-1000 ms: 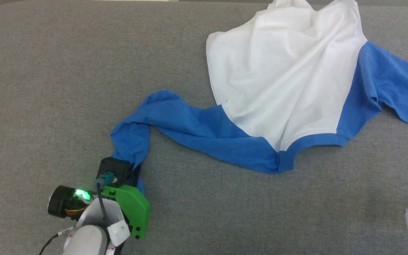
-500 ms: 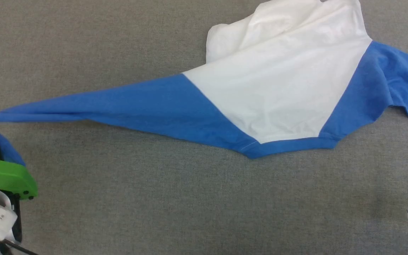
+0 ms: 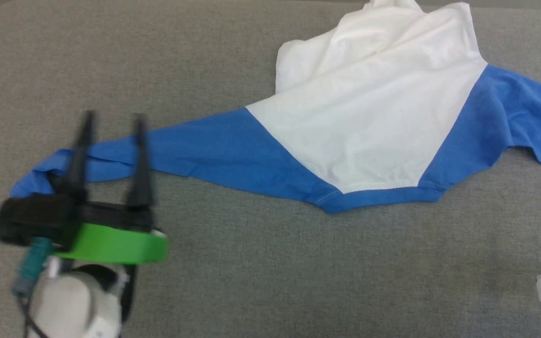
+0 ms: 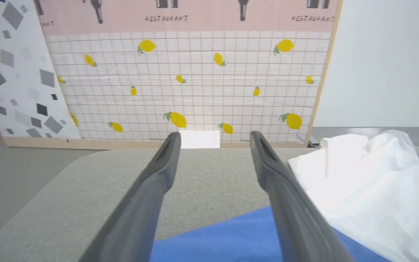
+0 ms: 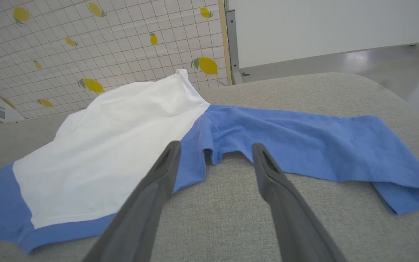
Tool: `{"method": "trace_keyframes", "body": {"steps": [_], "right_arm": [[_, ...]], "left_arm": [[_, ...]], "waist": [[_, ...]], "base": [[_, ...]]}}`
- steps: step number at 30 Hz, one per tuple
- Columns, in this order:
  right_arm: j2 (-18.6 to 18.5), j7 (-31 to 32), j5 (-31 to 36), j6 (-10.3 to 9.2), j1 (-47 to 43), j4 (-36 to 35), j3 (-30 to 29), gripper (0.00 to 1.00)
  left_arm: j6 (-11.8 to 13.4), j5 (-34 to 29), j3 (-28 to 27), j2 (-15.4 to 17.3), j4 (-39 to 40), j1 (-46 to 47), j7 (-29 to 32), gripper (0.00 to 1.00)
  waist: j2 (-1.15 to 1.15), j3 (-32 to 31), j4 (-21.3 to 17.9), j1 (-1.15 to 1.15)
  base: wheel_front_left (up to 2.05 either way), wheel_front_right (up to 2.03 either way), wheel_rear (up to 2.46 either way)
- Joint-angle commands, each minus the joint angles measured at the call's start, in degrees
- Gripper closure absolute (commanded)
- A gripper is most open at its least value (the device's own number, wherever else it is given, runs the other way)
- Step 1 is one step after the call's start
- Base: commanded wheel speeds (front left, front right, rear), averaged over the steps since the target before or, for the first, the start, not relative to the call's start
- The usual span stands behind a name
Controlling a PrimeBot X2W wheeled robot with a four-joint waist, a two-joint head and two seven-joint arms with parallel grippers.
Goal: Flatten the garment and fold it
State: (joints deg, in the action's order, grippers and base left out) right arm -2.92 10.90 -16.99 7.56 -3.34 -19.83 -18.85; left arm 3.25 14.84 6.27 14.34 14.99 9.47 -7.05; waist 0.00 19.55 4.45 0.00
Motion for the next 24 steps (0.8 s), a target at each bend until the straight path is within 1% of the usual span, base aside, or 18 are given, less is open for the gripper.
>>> {"method": "trace_keyframes", "body": {"steps": [1,3,5,7,10,14,22,24], "right_arm": [[0.04,0.15,0.27,-0.08,0.45,0.02,0.29,0.0],[0.04,0.03,0.05,-0.08,0.53,0.18,0.58,0.0],[0.04,-0.16,-0.35,-0.08,0.58,0.5,0.84,0.0],[0.04,-0.47,-0.84,-0.08,0.56,0.95,1.22,0.0],[0.04,-1.15,-1.6,-0.08,0.68,1.75,1.65,0.0],[0.04,-2.0,-2.26,-0.08,1.04,2.66,1.92,0.0],[0.04,-3.33,-2.98,-0.08,2.2,3.8,2.24,0.0],[0.04,-3.58,-3.11,-0.08,2.53,3.94,2.29,0.0]], "left_arm": [[-1.47,-1.48,2.55,0.36,1.95,-0.38,1.46,0.0],[-3.88,-3.43,7.44,1.17,3.97,-0.06,5.08,0.0],[-6.19,-5.38,11.77,2.21,4.16,0.94,9.17,0.0],[-8.01,-7.07,15.69,3.52,2.8,2.4,13.09,0.0],[-9.67,-8.58,20.81,5.72,-0.74,4.93,18.16,0.0],[-10.45,-8.42,25.51,8.45,-6.0,8.22,22.23,0.0],[-10.68,-8.68,30.03,11.67,-14.18,13.74,25.08,0.0],[-10.69,-8.55,30.86,11.9,-15.98,14.82,25.34,0.0]], "waist": [[0.0,-0.92,0.05,0.0],[0.0,-1.19,-0.13,0.0],[0.0,-1.29,-0.42,0.0],[0.0,-1.15,-0.95,0.0],[0.0,-0.51,-2.13,0.0],[0.0,0.86,-3.92,0.0],[0.0,3.81,-6.7,0.0],[0.0,4.49,-7.09,0.0]], "base": [[0.0,0.0,0.0],[0.0,0.0,0.0],[0.0,0.0,0.0],[0.0,0.0,0.0],[0.0,0.0,0.0],[0.0,0.0,0.0],[0.0,0.0,0.0],[0.0,0.0,0.0]]}}
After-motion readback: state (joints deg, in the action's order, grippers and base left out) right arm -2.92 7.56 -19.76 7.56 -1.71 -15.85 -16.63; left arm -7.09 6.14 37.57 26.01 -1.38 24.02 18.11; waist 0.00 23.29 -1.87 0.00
